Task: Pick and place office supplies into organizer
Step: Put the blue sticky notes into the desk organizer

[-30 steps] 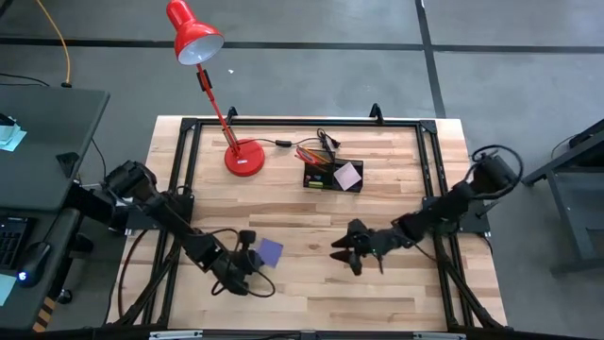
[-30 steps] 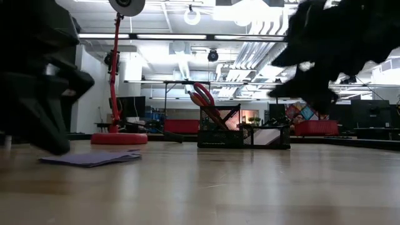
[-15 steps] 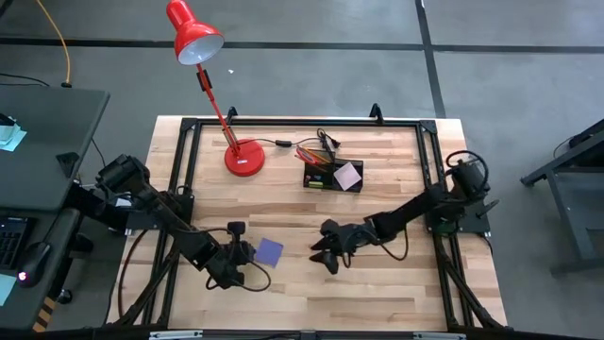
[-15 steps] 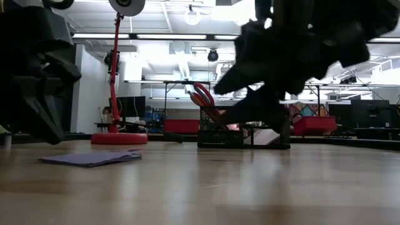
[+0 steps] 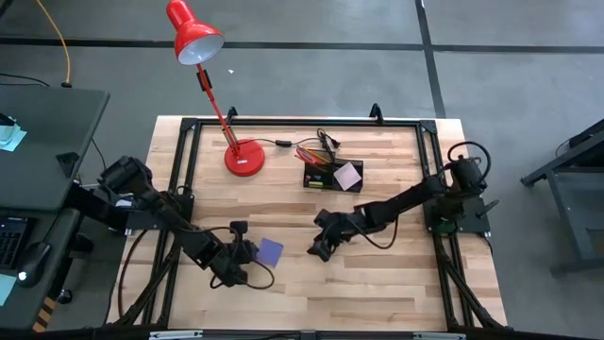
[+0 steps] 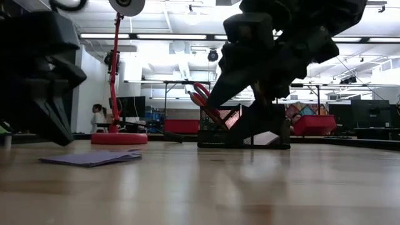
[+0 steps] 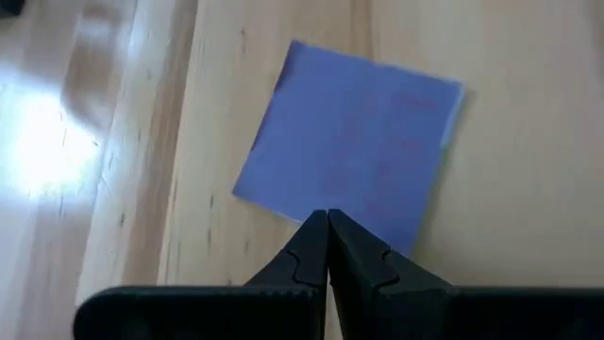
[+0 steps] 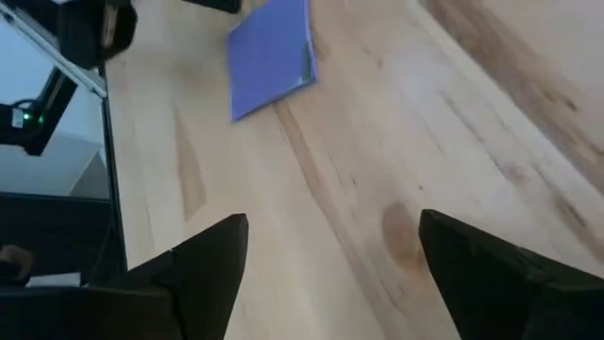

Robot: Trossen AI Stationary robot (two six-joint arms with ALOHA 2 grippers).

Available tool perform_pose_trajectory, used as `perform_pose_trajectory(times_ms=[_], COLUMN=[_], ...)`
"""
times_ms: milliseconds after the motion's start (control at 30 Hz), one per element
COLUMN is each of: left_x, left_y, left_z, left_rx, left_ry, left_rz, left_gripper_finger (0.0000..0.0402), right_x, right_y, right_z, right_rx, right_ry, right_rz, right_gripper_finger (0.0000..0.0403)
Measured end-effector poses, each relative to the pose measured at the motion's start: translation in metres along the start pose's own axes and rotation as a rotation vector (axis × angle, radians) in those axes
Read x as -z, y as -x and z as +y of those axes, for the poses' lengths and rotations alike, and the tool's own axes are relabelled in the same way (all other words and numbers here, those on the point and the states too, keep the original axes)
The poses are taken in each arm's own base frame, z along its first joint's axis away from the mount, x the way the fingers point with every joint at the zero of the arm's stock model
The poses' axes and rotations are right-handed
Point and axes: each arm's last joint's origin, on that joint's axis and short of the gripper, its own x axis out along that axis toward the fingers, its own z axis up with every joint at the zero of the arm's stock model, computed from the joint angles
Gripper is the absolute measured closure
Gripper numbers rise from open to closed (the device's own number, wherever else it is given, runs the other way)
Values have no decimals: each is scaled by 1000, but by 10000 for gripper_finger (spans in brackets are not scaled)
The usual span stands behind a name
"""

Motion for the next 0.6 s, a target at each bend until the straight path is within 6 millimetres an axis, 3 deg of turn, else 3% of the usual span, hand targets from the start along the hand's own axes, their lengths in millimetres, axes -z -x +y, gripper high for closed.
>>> perform_pose_trajectory(times_ms=[267,600], left_x=[-5,-10], left_y=[-25,-29], left_z=[0,-6], left_rx=[34,85], left_ry=[1,-15], left_rz=[15,-54], left_gripper_finger=[402,402], right_x=[-8,-10], right_y=[1,-5], right_z=[-5,-19], right_rx=[15,53], right_ry=[-29,-66], right_rz=[-31,0], right_gripper_finger=[106,107])
